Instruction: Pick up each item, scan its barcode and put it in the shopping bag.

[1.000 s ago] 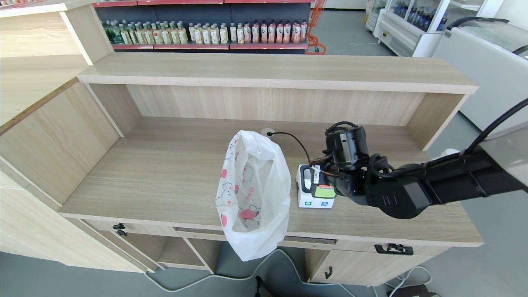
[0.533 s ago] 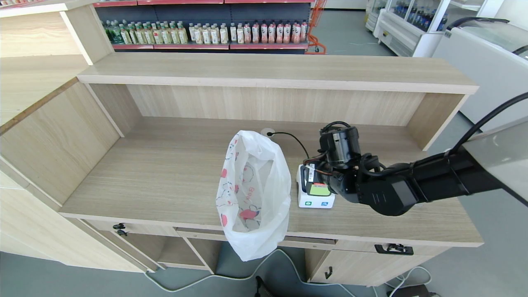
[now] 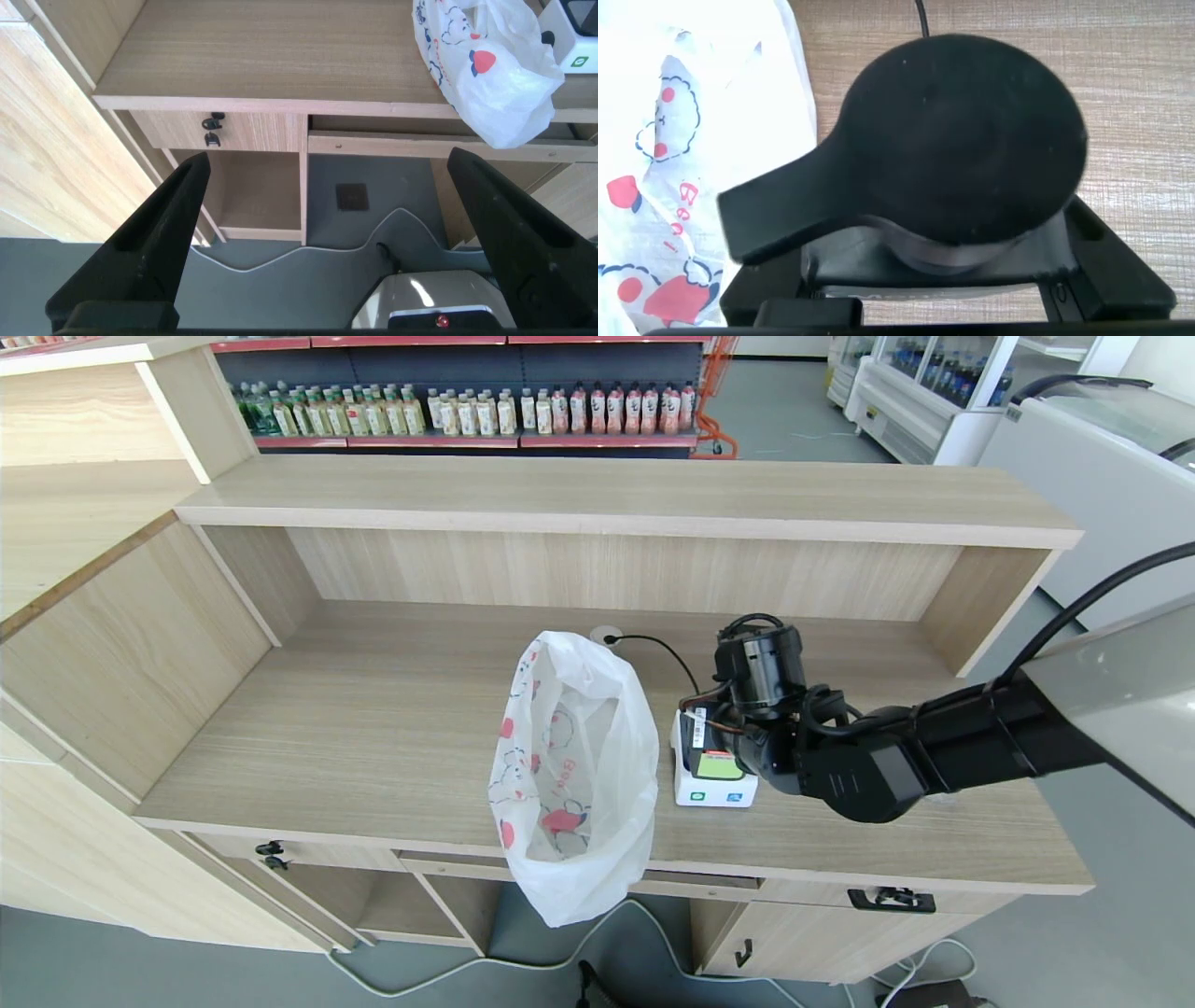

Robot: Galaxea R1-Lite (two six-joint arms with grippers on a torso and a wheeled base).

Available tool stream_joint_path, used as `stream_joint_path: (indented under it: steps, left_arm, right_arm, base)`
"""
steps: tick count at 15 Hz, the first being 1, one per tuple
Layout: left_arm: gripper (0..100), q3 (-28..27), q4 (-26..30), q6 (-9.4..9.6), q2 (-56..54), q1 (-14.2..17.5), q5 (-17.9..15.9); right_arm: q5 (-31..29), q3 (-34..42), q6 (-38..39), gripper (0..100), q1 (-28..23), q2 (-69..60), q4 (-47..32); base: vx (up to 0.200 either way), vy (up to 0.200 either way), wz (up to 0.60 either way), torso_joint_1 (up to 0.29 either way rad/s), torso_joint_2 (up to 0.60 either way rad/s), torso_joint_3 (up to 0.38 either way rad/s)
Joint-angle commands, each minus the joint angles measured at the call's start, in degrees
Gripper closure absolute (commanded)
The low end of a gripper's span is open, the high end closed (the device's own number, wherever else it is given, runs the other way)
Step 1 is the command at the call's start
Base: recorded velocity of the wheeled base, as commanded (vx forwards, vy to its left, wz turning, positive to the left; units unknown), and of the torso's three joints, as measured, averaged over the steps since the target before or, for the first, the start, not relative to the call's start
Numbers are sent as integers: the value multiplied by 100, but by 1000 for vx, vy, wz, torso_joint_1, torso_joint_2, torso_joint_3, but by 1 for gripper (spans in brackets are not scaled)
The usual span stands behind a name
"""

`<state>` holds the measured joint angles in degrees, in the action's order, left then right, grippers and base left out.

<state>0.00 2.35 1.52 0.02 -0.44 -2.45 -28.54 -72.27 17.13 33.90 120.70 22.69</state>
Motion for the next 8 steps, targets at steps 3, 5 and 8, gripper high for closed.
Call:
stream_joint_path:
  steps: [3, 5, 8]
  left_arm:
    - [0, 0, 2, 6, -2, 0, -1]
    - [0, 0, 2, 6, -2, 0, -1]
    - [0, 0, 2, 6, -2, 0, -1]
  right_arm:
    - [6, 2, 1, 100, 20, 6, -1]
    - [15, -7, 10, 100, 20, -55, -1]
    - [6, 55, 291, 100, 152, -618, -10]
  base:
    - [0, 0, 0, 0, 0, 0]
    - [0, 0, 0, 0, 0, 0]
    - [0, 0, 0, 0, 0, 0]
